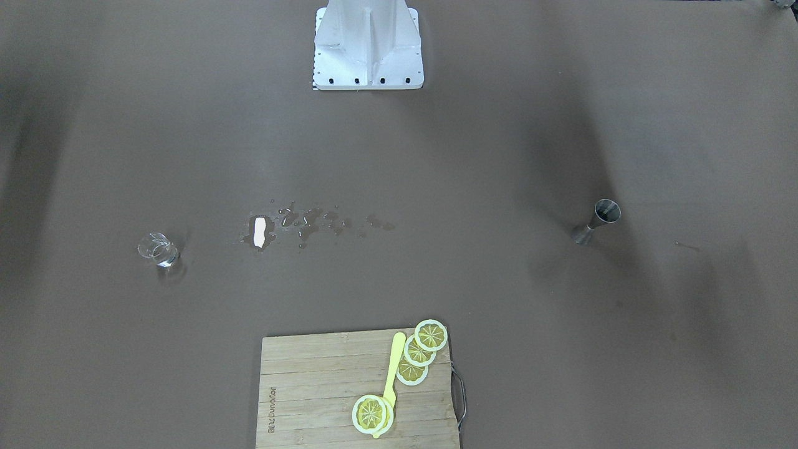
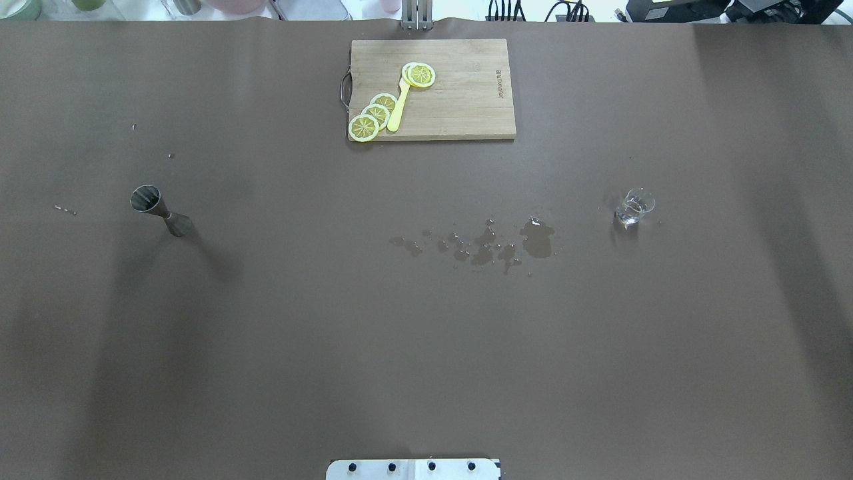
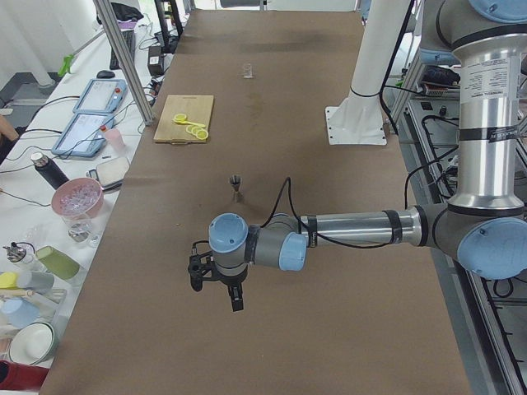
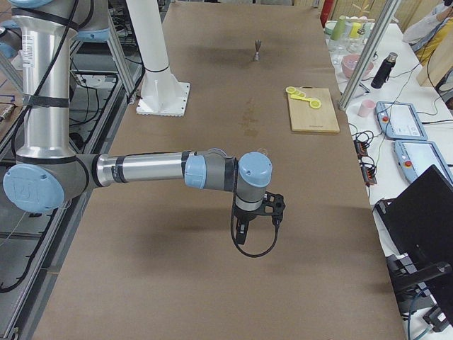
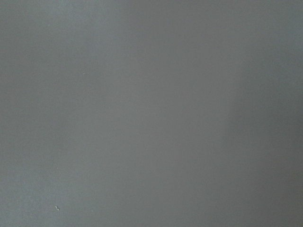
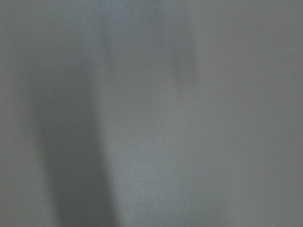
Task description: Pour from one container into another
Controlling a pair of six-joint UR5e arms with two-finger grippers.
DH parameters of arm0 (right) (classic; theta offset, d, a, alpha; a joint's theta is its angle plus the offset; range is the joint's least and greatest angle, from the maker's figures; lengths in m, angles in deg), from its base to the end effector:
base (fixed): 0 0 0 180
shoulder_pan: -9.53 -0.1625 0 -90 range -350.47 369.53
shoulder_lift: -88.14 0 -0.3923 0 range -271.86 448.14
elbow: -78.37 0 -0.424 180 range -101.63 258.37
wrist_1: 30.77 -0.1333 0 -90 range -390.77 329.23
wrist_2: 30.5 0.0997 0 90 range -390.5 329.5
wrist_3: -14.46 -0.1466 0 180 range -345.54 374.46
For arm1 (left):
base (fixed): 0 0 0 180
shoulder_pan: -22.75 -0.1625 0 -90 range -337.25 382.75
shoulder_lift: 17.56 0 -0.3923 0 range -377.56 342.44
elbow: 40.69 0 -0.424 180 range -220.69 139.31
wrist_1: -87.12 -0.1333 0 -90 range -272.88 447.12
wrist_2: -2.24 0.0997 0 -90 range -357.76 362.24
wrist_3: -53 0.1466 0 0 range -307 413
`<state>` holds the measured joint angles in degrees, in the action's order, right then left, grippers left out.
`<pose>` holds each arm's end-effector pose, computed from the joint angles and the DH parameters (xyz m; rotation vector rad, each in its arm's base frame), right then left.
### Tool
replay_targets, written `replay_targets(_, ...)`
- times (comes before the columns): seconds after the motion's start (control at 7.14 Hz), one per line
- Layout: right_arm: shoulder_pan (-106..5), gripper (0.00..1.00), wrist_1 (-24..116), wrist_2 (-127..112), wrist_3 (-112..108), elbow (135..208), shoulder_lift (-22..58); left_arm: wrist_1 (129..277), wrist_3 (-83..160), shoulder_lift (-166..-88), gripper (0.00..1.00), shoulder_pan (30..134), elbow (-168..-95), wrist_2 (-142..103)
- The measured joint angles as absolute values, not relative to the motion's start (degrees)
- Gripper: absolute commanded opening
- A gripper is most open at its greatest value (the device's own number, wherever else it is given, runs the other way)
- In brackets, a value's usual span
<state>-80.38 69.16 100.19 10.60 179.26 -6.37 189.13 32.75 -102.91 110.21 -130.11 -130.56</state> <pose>0.0370 -0.4832 0.6236 -0.0838 -0.7077 0.0850 -0.0114 -0.5031 0.6872 -0.0370 0.7557 -0.2501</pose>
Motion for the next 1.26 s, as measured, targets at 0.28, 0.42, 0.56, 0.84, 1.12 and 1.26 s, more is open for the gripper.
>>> replay_targets(0.28,-80.7,1.0,69.2,100.3,10.7,179.2,-6.3,188.7,32.7,-102.8,0.99,110.1,-131.0,-131.1)
replay_targets(0.42,-80.8,1.0,69.2,100.3,10.5,179.1,-6.3,188.6,32.6,-102.7,0.99,110.1,-131.3,-131.5)
replay_targets(0.56,-80.8,1.0,69.1,100.3,10.3,179.0,-6.2,188.6,32.6,-102.7,0.99,110.1,-131.5,-131.7)
replay_targets(0.84,-80.8,1.0,69.1,99.7,10.2,178.8,-5.7,187.8,32.5,-102.6,0.99,110.1,-132.0,-131.8)
replay_targets(1.12,-80.8,1.0,66.2,98.9,10.2,177.5,-5.5,186.6,32.6,-102.6,0.99,110.1,-132.5,-131.9)
replay_targets(1.26,-80.8,1.0,62.1,98.9,10.2,175.6,-5.5,186.5,32.6,-102.6,0.99,110.1,-132.5,-131.9)
